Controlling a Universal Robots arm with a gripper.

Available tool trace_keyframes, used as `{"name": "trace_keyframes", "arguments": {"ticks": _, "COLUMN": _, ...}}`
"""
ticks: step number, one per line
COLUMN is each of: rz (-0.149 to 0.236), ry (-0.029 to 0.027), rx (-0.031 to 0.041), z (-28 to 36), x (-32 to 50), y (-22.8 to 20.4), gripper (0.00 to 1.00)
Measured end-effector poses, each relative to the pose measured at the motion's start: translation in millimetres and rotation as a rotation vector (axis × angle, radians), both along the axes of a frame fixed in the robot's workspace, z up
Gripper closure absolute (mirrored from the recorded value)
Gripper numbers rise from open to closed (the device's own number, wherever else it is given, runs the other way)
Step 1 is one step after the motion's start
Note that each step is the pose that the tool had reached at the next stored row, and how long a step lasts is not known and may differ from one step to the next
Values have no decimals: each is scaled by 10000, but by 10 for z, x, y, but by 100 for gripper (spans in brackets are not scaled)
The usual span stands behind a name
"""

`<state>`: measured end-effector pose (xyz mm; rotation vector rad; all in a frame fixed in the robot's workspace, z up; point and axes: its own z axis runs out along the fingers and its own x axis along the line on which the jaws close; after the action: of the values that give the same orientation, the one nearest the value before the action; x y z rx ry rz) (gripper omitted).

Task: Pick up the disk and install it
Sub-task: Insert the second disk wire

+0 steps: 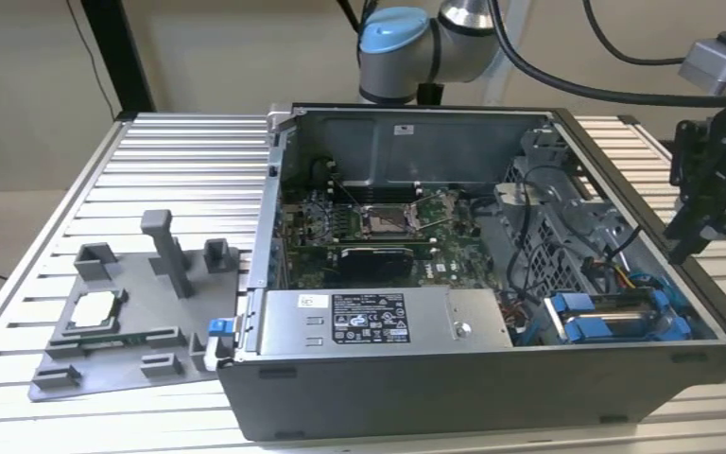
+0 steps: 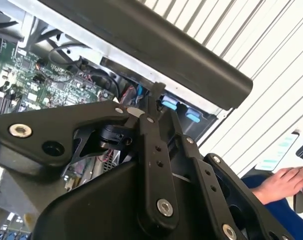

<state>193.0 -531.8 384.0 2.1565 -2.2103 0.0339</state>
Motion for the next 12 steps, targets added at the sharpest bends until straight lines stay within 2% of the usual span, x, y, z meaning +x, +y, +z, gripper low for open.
{"name": "trace_keyframes", "arguments": {"ticks": 4, "rz": 0, "ry": 21, "rx": -100, "z": -37, "x": 38, "y": 37, "gripper": 0}}
{"name": "trace_keyframes", "arguments": {"ticks": 9, "rz": 0, "ry": 21, "rx": -302, "z": -98, "x": 43, "y": 58, "gripper": 0}}
{"name": "trace_keyframes", "arguments": {"ticks": 12, "rz": 0, "ry": 22, "rx": -386, "z": -137, "x": 43, "y": 80, "gripper": 0}}
